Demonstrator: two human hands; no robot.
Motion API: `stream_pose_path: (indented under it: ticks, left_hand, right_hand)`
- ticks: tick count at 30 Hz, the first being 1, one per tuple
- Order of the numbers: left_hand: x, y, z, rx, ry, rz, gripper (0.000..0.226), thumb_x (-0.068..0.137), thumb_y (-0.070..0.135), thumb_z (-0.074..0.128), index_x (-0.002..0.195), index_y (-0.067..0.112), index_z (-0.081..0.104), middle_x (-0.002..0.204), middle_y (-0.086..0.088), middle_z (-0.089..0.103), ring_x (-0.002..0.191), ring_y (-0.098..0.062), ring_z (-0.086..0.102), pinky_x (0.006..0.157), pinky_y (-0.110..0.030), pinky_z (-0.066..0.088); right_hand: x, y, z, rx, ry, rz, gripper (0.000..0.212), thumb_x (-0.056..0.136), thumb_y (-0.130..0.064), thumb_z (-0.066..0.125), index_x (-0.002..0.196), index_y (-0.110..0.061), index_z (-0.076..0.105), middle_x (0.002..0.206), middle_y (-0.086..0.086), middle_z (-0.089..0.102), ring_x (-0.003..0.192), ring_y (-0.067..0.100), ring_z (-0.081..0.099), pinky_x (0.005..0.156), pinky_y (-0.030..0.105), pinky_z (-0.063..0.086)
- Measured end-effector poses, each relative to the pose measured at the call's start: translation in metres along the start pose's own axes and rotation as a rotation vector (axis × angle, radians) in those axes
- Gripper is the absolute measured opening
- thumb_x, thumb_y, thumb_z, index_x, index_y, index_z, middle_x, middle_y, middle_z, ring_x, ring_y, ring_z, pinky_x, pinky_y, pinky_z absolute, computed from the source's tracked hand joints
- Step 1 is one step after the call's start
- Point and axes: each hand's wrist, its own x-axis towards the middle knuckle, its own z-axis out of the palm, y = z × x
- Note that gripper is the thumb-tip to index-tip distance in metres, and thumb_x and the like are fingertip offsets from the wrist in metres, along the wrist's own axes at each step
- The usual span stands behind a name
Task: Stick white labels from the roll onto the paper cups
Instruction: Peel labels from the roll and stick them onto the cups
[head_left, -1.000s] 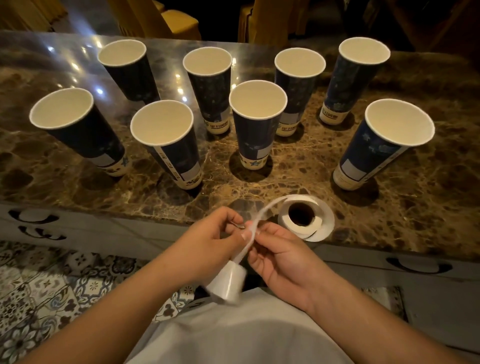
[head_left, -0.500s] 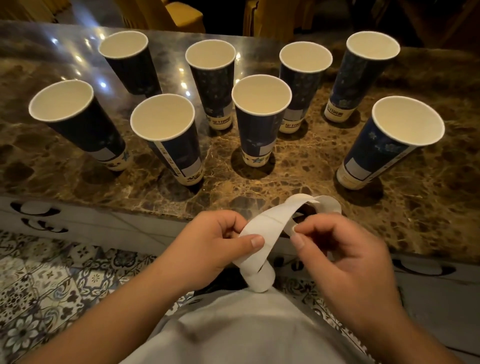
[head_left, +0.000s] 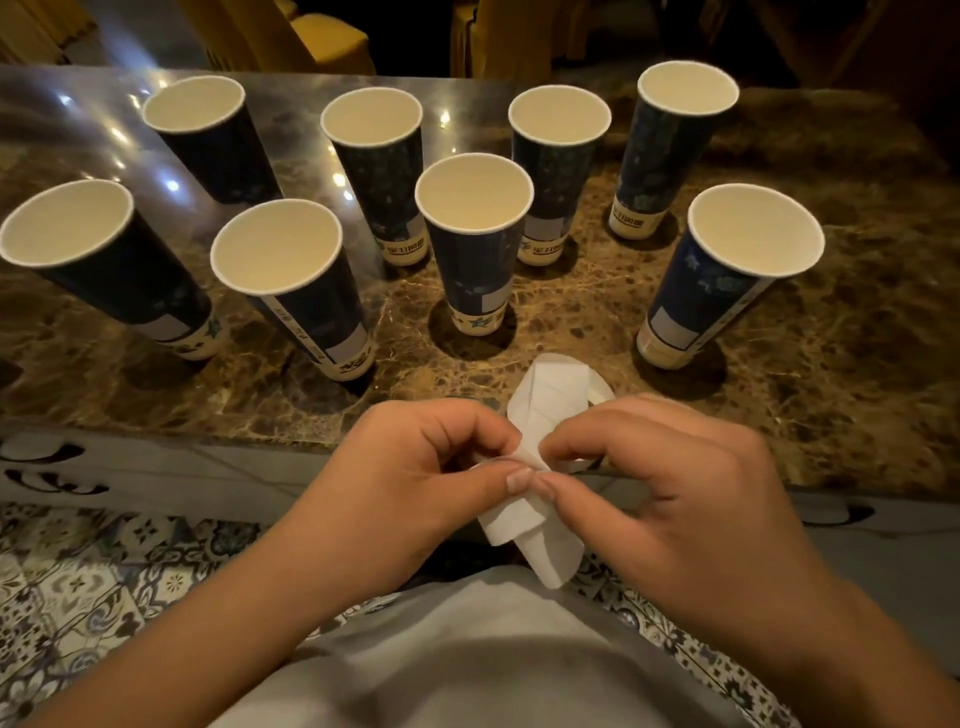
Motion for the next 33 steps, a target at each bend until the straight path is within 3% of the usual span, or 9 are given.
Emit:
stream_pose_path:
  ticks: [5, 11, 15, 19, 25, 28, 31, 33]
  left_hand:
    - [0.001, 0.01, -0.004, 0.209, -0.093, 0.112, 0.012, 0.081, 0.035, 0.071, 0.092, 0.034, 0.075, 0.08, 0.01, 0.074, 0.075, -0.014, 0.069, 0.064, -0.031, 0.055]
    - [0.003, 0.014, -0.001, 0.438, -0.138, 0.289, 0.015, 0.088, 0.033, 0.061, 0.097, 0.032, 0.074, 0.079, 0.014, 0.071, 0.076, -0.007, 0.067, 0.062, -0.025, 0.052]
    - [0.003, 0.012, 0.002, 0.441, -0.113, 0.29, 0.014, 0.088, 0.033, 0.06, 0.095, 0.034, 0.071, 0.076, 0.015, 0.069, 0.073, -0.006, 0.065, 0.059, -0.022, 0.051]
    - [0.002, 0.012, 0.006, 0.386, -0.083, 0.258, 0.011, 0.088, 0.029, 0.063, 0.092, 0.033, 0.073, 0.075, 0.013, 0.07, 0.073, -0.012, 0.067, 0.059, -0.024, 0.052]
    - [0.001, 0.014, 0.01, 0.464, -0.076, 0.279, 0.012, 0.088, 0.028, 0.063, 0.092, 0.03, 0.074, 0.073, 0.016, 0.069, 0.071, -0.005, 0.065, 0.058, -0.015, 0.049]
    - [0.001, 0.015, 0.009, 0.523, -0.086, 0.297, 0.013, 0.089, 0.027, 0.062, 0.094, 0.029, 0.073, 0.075, 0.016, 0.068, 0.071, -0.004, 0.064, 0.059, -0.017, 0.049]
    - [0.001, 0.015, 0.01, 0.503, -0.066, 0.303, 0.013, 0.089, 0.025, 0.062, 0.093, 0.031, 0.073, 0.073, 0.018, 0.067, 0.07, -0.003, 0.063, 0.059, -0.012, 0.045]
    - [0.001, 0.014, 0.013, 0.44, -0.033, 0.264, 0.013, 0.088, 0.026, 0.061, 0.091, 0.032, 0.072, 0.069, 0.013, 0.066, 0.066, -0.008, 0.062, 0.055, -0.016, 0.046]
  right_hand:
    - [0.001, -0.002, -0.01, -0.012, -0.046, -0.007, 0.018, 0.085, -0.039, 0.067, 0.083, -0.022, 0.074, 0.074, -0.013, 0.069, 0.068, 0.004, 0.062, 0.057, 0.027, 0.049]
    - [0.0, -0.004, -0.014, 0.016, -0.069, 0.058, 0.015, 0.083, -0.037, 0.065, 0.083, -0.027, 0.076, 0.068, -0.017, 0.068, 0.064, 0.0, 0.062, 0.052, 0.021, 0.049]
    - [0.0, -0.001, -0.014, 0.055, -0.042, 0.121, 0.007, 0.079, -0.029, 0.071, 0.08, -0.029, 0.078, 0.068, -0.021, 0.069, 0.064, -0.004, 0.063, 0.053, 0.016, 0.05]
    - [-0.001, -0.005, -0.015, 0.074, -0.022, 0.094, 0.017, 0.081, -0.041, 0.067, 0.081, -0.027, 0.078, 0.069, -0.019, 0.07, 0.064, -0.002, 0.064, 0.053, 0.021, 0.051]
    - [-0.004, -0.007, -0.014, -0.03, -0.014, 0.082, 0.016, 0.081, -0.035, 0.064, 0.077, -0.027, 0.076, 0.064, -0.016, 0.068, 0.059, 0.001, 0.061, 0.05, 0.024, 0.05]
    - [-0.007, -0.008, -0.013, -0.056, 0.014, 0.094, 0.012, 0.08, -0.031, 0.066, 0.073, -0.026, 0.074, 0.062, -0.015, 0.066, 0.057, 0.002, 0.059, 0.049, 0.023, 0.048]
    - [-0.008, -0.009, -0.011, -0.084, 0.041, 0.109, 0.009, 0.079, -0.027, 0.068, 0.071, -0.026, 0.072, 0.061, -0.015, 0.064, 0.057, 0.002, 0.058, 0.049, 0.022, 0.046]
    - [-0.008, -0.009, -0.009, -0.068, 0.055, 0.142, 0.01, 0.078, -0.027, 0.066, 0.069, -0.026, 0.07, 0.058, -0.014, 0.061, 0.055, 0.005, 0.057, 0.048, 0.019, 0.044]
